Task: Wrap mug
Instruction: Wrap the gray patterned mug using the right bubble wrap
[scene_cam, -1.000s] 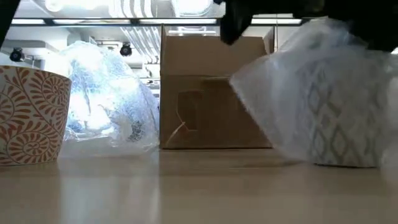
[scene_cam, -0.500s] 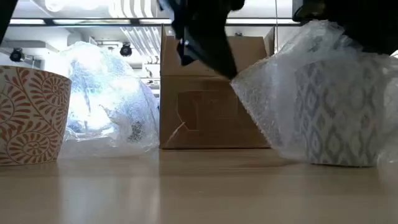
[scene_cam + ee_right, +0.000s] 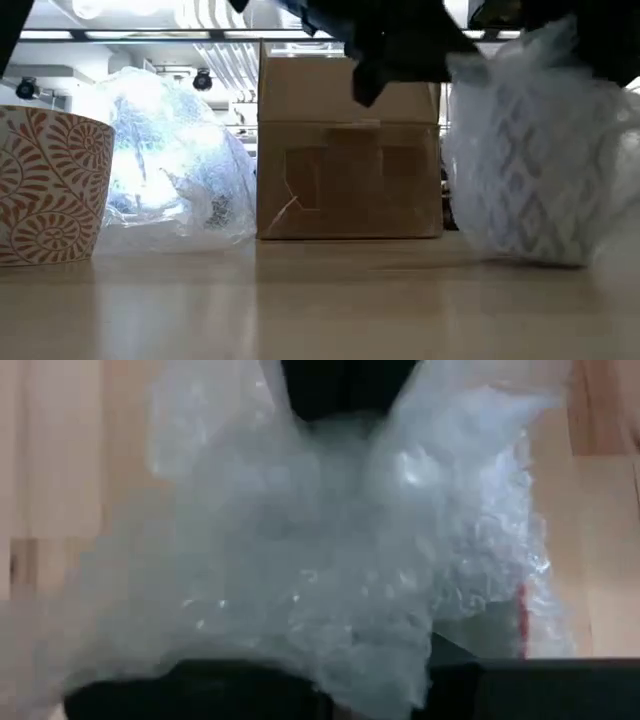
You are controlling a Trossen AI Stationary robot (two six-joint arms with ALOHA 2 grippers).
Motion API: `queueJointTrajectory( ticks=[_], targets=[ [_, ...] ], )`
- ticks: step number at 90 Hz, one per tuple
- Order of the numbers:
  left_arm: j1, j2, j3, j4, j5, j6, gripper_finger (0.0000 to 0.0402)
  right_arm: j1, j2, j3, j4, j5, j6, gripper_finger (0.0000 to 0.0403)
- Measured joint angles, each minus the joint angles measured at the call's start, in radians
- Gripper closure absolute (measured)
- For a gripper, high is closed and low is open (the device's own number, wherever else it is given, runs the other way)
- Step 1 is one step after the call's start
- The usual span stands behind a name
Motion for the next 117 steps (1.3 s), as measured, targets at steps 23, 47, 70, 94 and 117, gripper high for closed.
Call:
queueJointTrajectory(
  ticks=[23, 47, 70, 94, 117],
  targets=[
    [0.001, 0.059, -0.005, 0.002, 0.002, -0.004, 0.0401, 0.0, -0.003, 0.014, -0.02, -0.011, -0.001, 0.0396],
    [0.002, 0.055, -0.005, -0.011, 0.003, -0.005, 0.0402, -0.001, -0.007, 0.202, -0.262, -0.007, -0.038, 0.0396],
    [0.002, 0.055, -0.007, -0.011, 0.003, -0.004, 0.0402, -0.01, 0.028, 0.216, -0.208, -0.004, -0.072, 0.0396],
    [0.003, 0.054, -0.008, -0.007, 0.005, -0.003, 0.0401, -0.04, 0.138, 0.139, -0.164, -0.081, -0.077, 0.0396],
    [0.003, 0.055, -0.007, 0.007, 0.006, 0.009, 0.0401, -0.04, 0.07, 0.214, -0.25, -0.126, -0.111, 0.0396]
  ],
)
